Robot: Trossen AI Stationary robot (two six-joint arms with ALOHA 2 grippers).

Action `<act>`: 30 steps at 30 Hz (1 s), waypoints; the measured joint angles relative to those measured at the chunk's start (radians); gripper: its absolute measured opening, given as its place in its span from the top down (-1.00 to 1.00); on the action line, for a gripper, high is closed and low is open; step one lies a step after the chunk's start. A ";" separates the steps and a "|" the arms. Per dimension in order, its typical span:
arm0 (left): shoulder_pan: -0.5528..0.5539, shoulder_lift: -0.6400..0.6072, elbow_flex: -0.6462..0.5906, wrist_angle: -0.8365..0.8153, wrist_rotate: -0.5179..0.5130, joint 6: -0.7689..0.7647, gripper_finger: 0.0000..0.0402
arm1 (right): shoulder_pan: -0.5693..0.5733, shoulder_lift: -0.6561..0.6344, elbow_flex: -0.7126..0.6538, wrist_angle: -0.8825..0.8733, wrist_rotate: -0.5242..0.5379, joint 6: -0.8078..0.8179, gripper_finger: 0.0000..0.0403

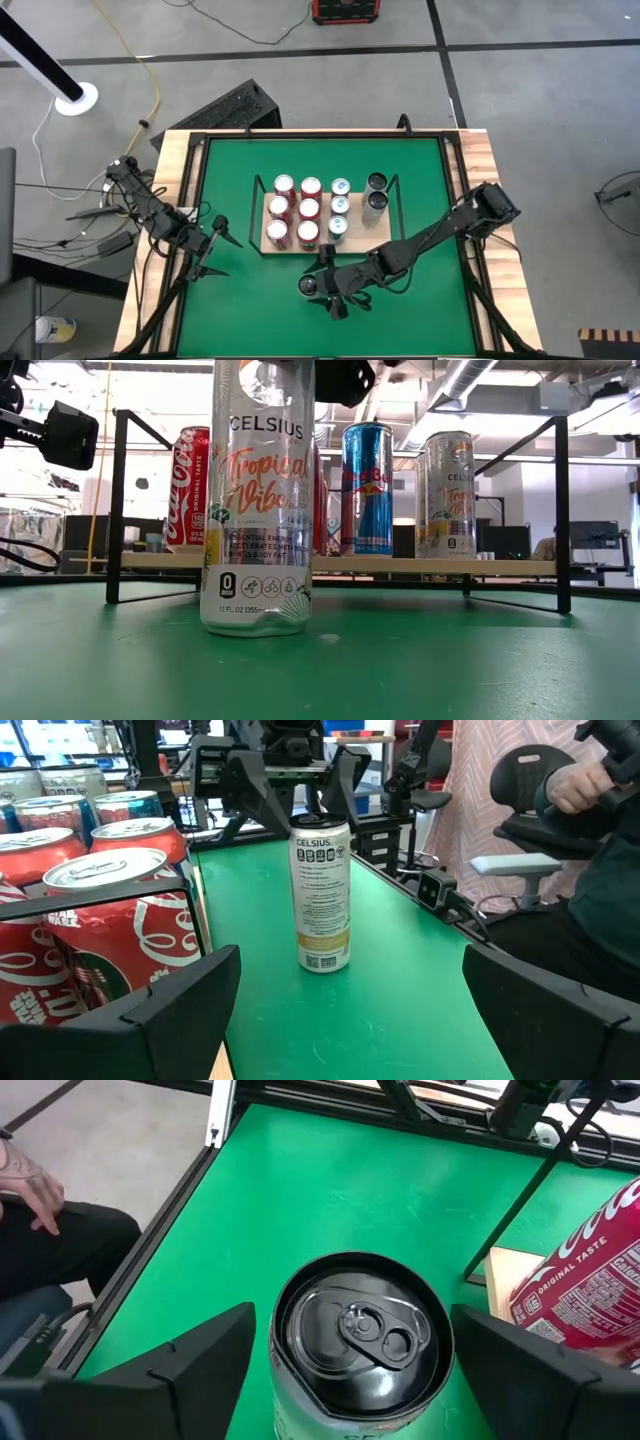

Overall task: Place canned beverage on shelf
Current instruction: Put the white-yellow soda can on the shelf aligned with the other white-yellow soda cans

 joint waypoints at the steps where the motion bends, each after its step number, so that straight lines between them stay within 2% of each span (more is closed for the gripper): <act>1: 0.000 0.000 0.000 0.000 0.000 0.000 -0.83 | 0.000 0.000 0.000 -0.001 0.000 0.000 -0.77; 9: 0.000 0.000 0.000 0.000 0.000 0.000 -0.83 | 0.000 0.000 0.000 -0.001 0.002 0.006 -0.40; 14: 0.000 0.000 0.000 0.000 0.000 0.000 -0.83 | 0.013 -0.026 -0.003 -0.020 0.003 -0.033 -0.39; 18: 0.000 0.000 0.000 0.000 0.000 0.000 -0.83 | 0.031 -0.102 -0.003 -0.061 0.002 -0.076 -0.39; 25: 0.000 0.000 0.000 0.000 0.000 0.000 -0.83 | 0.048 -0.290 -0.001 -0.356 0.005 -0.010 -0.39; 30: 0.000 0.000 0.000 0.000 0.000 0.000 -0.83 | 0.048 -0.404 -0.031 -0.495 0.092 0.036 -0.39</act>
